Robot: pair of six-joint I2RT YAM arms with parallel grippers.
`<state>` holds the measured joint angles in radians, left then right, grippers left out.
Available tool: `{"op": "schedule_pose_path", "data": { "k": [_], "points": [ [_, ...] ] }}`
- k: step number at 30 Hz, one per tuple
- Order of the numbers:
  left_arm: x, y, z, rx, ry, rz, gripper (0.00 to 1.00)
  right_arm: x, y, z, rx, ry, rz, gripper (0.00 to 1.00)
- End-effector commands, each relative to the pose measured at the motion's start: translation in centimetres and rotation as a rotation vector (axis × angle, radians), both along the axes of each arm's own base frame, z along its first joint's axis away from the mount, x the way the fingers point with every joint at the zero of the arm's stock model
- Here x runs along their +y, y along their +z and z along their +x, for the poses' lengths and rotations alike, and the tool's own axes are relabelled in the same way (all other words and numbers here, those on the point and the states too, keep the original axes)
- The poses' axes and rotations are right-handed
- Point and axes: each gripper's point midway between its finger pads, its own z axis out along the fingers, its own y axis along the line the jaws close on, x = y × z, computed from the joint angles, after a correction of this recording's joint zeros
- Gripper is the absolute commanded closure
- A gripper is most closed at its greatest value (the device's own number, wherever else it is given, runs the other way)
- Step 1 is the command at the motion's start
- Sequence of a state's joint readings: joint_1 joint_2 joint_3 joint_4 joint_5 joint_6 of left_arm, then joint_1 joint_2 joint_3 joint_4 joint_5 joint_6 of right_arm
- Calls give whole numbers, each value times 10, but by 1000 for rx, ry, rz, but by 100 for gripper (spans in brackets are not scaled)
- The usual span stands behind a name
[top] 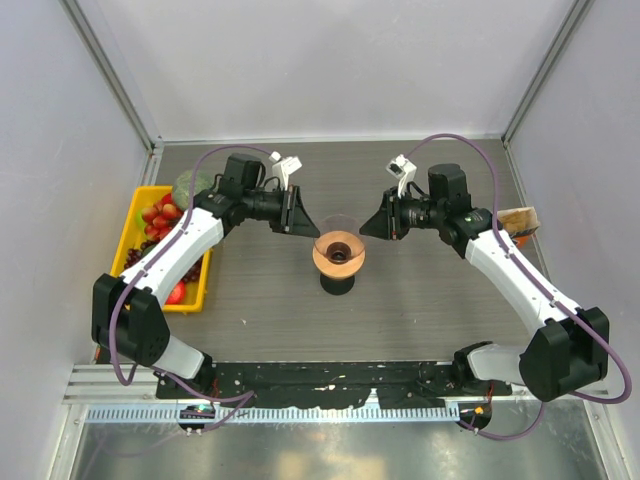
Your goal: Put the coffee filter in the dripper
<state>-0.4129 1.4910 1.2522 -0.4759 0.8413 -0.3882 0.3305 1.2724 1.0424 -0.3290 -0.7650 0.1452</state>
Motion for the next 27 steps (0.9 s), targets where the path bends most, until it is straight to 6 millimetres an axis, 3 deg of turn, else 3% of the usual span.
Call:
{"op": "schedule_pose_path", "data": {
  "k": [1,27],
  "points": [
    [7,-22,-2,-17,-2,67,82,-3,-7,4,-37,-9,-52,92],
    [2,-42,-12,-36,-41,129,86,-10,-41,5,-66,-2,-127,95]
  ]
}}
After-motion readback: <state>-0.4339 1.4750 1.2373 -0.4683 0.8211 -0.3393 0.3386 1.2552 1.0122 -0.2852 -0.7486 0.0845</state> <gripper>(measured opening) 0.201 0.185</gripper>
